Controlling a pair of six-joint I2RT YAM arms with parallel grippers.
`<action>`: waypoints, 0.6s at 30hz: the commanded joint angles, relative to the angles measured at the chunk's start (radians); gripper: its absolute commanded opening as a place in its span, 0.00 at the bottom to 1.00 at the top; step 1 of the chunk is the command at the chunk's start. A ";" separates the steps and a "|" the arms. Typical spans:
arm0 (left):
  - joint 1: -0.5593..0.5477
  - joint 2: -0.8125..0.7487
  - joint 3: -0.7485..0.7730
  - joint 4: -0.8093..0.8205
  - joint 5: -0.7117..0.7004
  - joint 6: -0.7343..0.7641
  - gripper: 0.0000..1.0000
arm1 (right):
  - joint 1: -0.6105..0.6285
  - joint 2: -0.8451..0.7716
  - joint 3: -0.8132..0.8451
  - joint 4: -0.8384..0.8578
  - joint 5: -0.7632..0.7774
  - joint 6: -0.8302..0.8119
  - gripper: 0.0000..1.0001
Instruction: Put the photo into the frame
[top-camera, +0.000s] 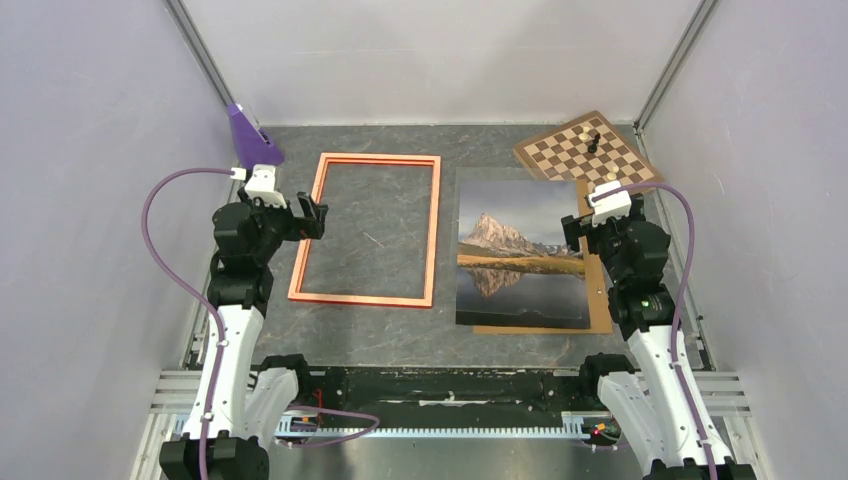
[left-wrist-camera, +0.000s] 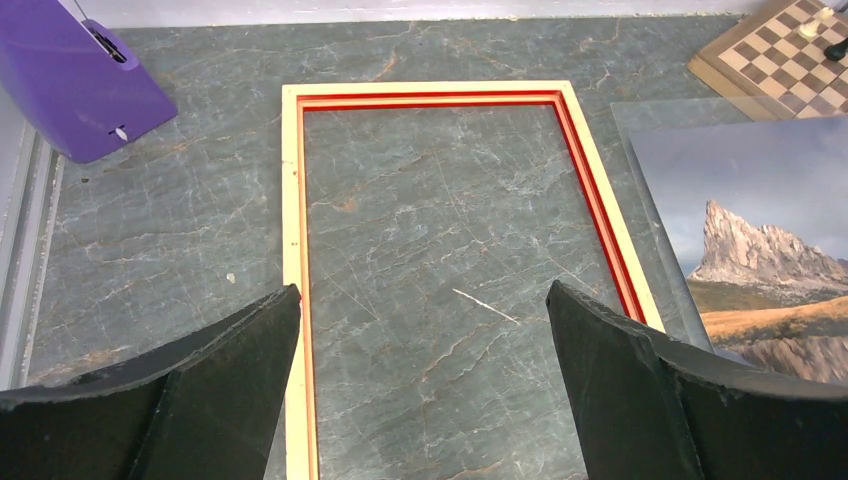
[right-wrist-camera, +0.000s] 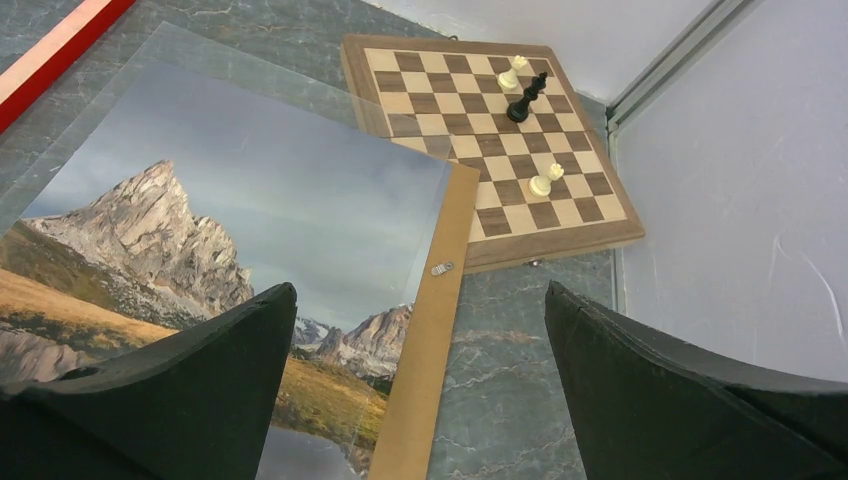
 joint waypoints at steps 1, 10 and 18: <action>-0.004 -0.009 -0.002 0.034 0.005 -0.013 1.00 | 0.000 -0.006 0.006 0.040 -0.003 -0.002 0.98; -0.005 -0.014 0.005 0.017 -0.025 -0.006 1.00 | 0.000 -0.002 0.009 0.037 -0.019 -0.001 0.98; -0.004 -0.016 0.050 -0.029 -0.066 0.006 1.00 | 0.000 -0.008 0.034 0.014 -0.027 -0.022 0.98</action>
